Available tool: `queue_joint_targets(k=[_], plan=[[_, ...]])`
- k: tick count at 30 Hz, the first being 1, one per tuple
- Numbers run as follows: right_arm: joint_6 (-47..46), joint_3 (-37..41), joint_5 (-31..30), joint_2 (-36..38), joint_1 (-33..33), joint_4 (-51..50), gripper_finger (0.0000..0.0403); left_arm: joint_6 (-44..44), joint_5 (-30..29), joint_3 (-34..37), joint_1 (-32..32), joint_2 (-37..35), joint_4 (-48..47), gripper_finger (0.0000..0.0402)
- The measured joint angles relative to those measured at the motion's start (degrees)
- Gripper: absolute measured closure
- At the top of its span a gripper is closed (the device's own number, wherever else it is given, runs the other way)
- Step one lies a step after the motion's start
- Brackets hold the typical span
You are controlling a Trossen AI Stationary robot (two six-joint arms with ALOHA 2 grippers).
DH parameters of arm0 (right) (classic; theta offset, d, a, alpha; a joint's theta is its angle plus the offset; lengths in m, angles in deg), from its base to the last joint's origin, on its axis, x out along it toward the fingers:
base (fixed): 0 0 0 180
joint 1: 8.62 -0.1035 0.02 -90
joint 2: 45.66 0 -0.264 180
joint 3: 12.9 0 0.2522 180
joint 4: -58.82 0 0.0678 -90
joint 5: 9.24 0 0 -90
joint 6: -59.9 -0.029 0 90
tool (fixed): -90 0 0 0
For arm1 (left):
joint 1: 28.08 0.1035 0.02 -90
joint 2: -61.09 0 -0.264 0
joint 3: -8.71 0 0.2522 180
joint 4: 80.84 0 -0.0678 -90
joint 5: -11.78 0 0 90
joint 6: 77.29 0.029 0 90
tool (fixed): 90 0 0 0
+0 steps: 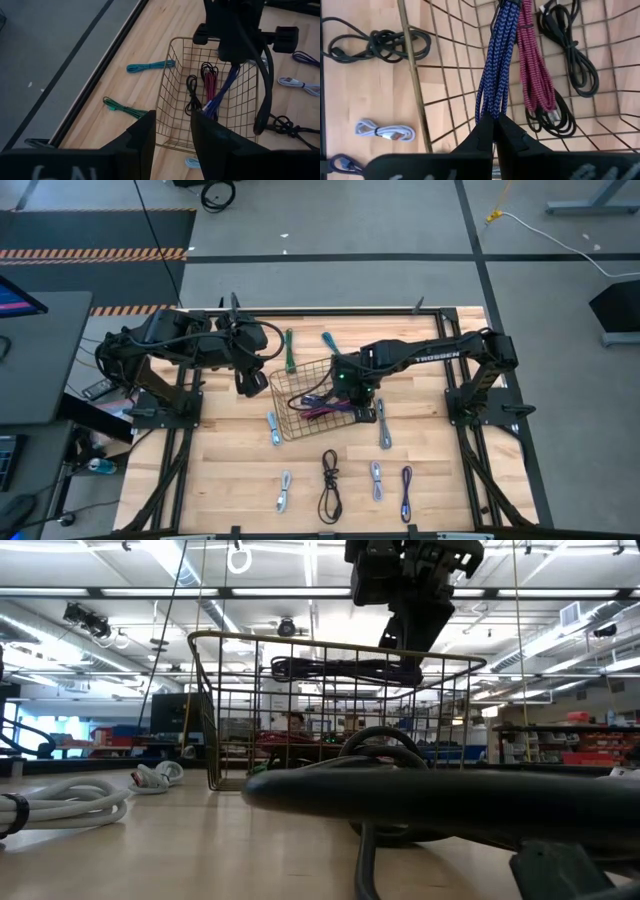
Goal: Pick and place USB-C Cables
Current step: Put the top dark blue USB cable into the gold wire basket, then put the dark blue USB cable into the gold wire basket
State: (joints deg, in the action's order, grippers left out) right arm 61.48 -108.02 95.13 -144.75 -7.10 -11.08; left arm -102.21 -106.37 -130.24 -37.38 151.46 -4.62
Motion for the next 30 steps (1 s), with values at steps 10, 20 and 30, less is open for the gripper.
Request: queue_joint_targets(k=[10,20,30], plan=[[-0.3,0.0,-3.1,0.0,-0.7,-0.1,0.0323,-0.4,0.1,0.0,0.0,0.0,0.0,0.0271],[-3.1,-2.7,-10.4,1.6,-2.1,-1.8,0.0306,-0.4,0.0,0.0,0.0,0.0,0.0,0.0271],[-10.0,-23.4,-20.5,4.8,-4.3,-10.0,0.0306,-0.2,0.0,0.0,0.0,0.0,0.0,0.0271]])
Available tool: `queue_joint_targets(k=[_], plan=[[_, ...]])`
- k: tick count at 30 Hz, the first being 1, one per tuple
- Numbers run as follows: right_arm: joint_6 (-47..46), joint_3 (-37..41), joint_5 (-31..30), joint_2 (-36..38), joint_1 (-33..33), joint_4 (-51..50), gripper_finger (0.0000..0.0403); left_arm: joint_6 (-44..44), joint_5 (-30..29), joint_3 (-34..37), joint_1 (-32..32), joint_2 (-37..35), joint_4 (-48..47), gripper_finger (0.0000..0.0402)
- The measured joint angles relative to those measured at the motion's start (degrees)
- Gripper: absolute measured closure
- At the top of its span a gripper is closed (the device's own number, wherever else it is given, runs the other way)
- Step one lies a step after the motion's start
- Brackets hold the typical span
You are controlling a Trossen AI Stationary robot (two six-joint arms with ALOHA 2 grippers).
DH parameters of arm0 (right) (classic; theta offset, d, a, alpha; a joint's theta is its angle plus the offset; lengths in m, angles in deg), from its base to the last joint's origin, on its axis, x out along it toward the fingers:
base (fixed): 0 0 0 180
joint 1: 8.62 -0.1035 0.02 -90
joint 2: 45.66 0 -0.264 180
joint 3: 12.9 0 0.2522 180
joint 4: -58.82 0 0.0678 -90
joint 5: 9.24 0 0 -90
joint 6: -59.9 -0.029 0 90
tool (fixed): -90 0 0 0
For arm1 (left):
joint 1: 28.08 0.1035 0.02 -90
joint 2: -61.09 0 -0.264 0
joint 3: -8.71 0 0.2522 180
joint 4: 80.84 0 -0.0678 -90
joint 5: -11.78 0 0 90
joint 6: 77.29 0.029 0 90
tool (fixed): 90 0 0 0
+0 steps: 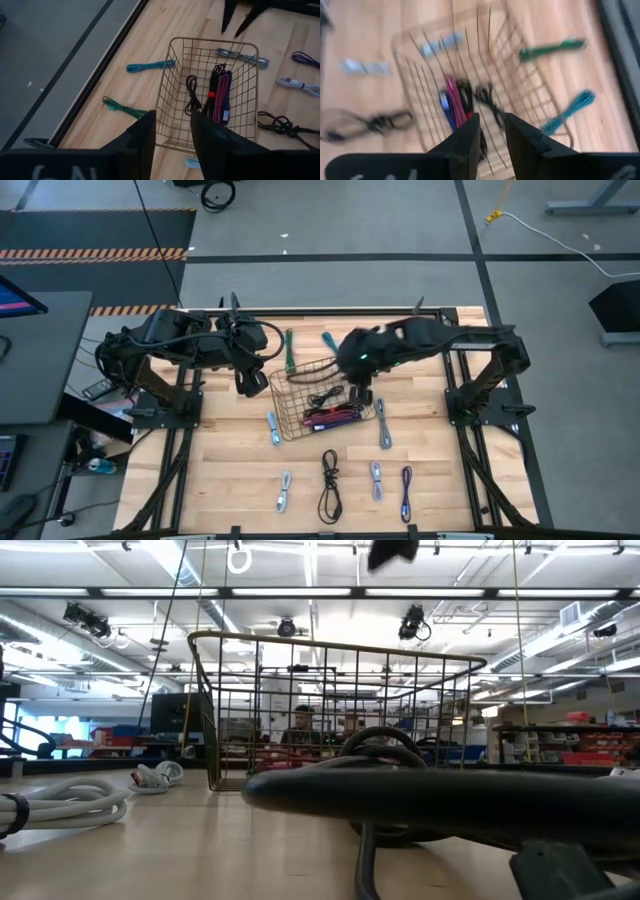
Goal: Pick and place USB-C Cables
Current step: Put the dark blue USB cable into the gold wire basket
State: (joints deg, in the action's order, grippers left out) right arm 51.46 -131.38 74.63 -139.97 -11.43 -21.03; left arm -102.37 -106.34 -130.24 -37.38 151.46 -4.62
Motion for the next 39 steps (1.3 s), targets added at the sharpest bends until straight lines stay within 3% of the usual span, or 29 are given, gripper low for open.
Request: queue_joint_targets(k=[7,15,29,39], plan=[[-12.4,-7.3,0.2,2.0,-5.8,-5.2,0.0306,0.2,0.0,0.0,0.0,0.0,0.0,0.0271],[-40.5,-7.4,0.4,1.7,-16.0,-24.4,0.0306,0.2,0.0,0.0,0.0,0.0,0.0,0.0271],[-86.4,2.7,-4.7,1.5,-36.6,-21.6,0.0306,0.4,0.0,0.0,0.0,0.0,0.0,0.0271],[-106.2,18.1,-3.6,1.5,-43.1,-4.3,0.0302,1.5,-0.1,0.0,0.0,0.0,0.0,0.0271]])
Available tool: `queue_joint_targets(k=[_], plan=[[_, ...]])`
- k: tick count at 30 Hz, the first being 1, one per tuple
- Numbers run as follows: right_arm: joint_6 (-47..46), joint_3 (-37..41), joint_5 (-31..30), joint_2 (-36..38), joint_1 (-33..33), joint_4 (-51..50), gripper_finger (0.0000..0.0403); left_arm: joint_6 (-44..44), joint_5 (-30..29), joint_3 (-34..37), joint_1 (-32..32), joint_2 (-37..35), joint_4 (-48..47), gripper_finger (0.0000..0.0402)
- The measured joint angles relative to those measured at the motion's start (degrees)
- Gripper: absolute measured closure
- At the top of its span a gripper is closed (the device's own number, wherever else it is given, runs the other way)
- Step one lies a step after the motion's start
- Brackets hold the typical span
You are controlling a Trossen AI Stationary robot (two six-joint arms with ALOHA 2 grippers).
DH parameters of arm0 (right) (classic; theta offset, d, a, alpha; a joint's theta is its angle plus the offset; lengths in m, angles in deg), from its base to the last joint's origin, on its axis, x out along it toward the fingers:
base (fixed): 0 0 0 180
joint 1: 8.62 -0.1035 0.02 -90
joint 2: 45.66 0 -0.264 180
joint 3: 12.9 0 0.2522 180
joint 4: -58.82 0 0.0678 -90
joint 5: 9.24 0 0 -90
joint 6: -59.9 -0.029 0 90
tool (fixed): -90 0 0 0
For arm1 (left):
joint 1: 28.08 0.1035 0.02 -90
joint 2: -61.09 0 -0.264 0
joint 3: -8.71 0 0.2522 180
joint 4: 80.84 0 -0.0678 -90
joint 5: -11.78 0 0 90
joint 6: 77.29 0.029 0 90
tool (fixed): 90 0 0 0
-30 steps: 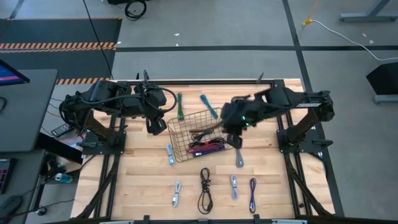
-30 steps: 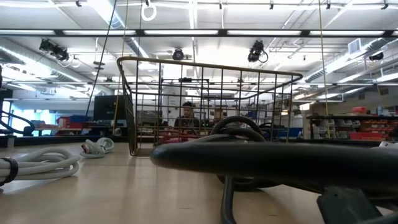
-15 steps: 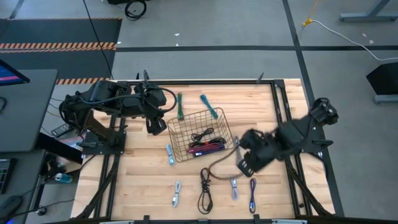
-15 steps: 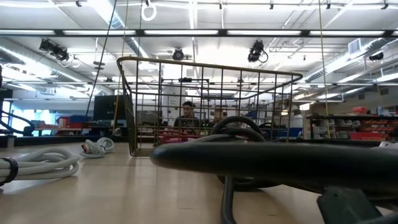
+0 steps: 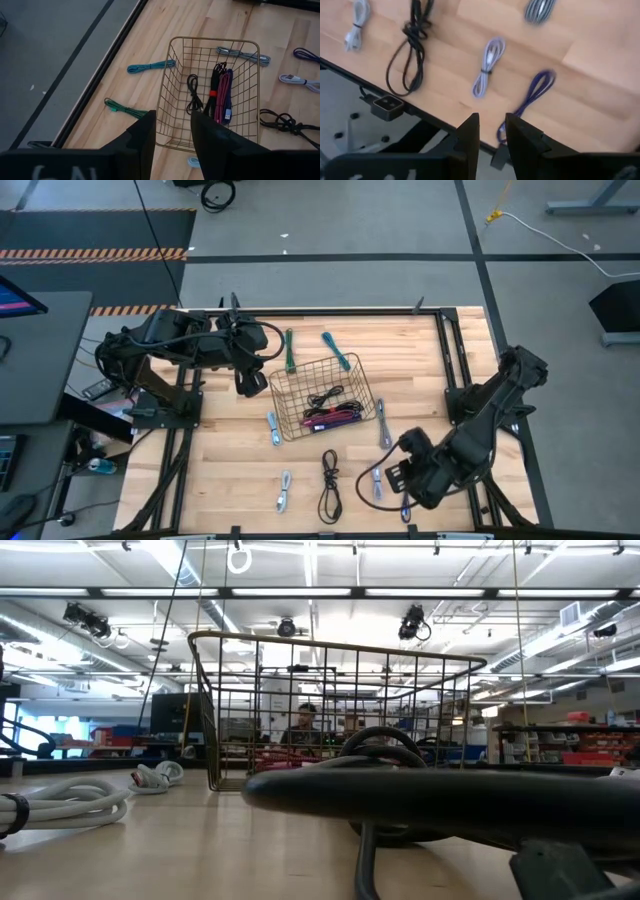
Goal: Pick and place USB-C Cables
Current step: Put the dark blue USB cable into the gold wire basket
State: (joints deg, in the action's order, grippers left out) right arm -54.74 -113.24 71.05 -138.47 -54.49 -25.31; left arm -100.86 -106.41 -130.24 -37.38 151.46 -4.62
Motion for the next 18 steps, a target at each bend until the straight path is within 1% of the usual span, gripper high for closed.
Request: queue_joint_targets(k=[6,10,15,18], plan=[[-3.1,9.9,6.6,0.0,-0.2,12.6,0.0279,0.0,0.0,0.0,0.0,0.0,0.0,0.0271],[-4.4,14.9,8.2,0.0,-0.3,18.6,0.0254,0.0,0.0,0.0,0.0,0.0,0.0,0.0271],[-5.7,18.7,8.4,0.0,-0.3,21.9,0.0227,0.0,0.0,0.0,0.0,0.0,0.0,0.0271],[-5.9,20.2,10.3,0.0,-0.3,21.9,0.0218,0.0,0.0,0.0,0.0,0.0,0.0,0.0271]])
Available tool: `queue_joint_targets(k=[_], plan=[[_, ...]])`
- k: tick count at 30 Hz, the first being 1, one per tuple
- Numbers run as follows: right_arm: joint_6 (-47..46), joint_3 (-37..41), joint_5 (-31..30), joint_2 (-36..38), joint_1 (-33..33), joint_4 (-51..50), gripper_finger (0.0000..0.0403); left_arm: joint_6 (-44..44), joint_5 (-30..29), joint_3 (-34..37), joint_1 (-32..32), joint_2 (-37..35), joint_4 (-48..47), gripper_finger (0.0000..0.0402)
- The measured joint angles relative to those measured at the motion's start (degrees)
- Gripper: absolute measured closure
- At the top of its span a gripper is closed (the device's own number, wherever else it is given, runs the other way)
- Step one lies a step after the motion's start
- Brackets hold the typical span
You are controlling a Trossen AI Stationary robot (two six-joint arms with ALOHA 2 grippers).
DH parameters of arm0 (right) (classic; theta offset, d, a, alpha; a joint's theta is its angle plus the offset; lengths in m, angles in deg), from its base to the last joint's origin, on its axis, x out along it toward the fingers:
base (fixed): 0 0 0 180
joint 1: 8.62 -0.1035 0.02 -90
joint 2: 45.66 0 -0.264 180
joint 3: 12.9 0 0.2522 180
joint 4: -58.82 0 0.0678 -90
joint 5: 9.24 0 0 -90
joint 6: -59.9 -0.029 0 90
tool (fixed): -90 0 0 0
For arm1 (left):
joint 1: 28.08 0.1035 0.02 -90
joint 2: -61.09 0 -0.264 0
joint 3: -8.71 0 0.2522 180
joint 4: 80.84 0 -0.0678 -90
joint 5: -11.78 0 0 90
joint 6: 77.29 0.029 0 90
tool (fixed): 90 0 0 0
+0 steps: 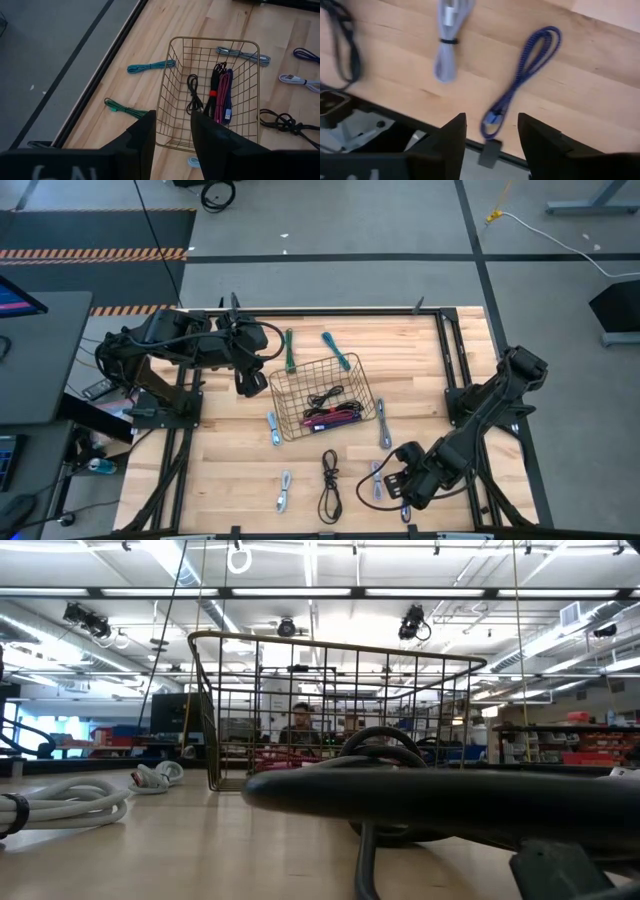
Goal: Pick and place USB-C Cables
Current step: Put the dark blue USB cable into the gold wire basket
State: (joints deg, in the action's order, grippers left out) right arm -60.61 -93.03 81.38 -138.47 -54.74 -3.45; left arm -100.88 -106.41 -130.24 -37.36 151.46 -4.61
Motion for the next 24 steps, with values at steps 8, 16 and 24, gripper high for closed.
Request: queue_joint_targets(k=[8,16,24], plan=[[-1.5,3.3,3.1,0.0,0.0,-0.1,0.0213,0.2,0.0,0.0,0.0,0.0,0.0,0.0271],[-3.0,6.5,3.1,0.0,0.0,2.4,0.0213,0.3,0.0,0.0,0.0,0.0,0.0,0.0271],[-5.0,11.7,0.8,0.0,0.0,10.2,0.0213,0.3,0.0,0.0,0.0,0.0,0.0,0.0271]])
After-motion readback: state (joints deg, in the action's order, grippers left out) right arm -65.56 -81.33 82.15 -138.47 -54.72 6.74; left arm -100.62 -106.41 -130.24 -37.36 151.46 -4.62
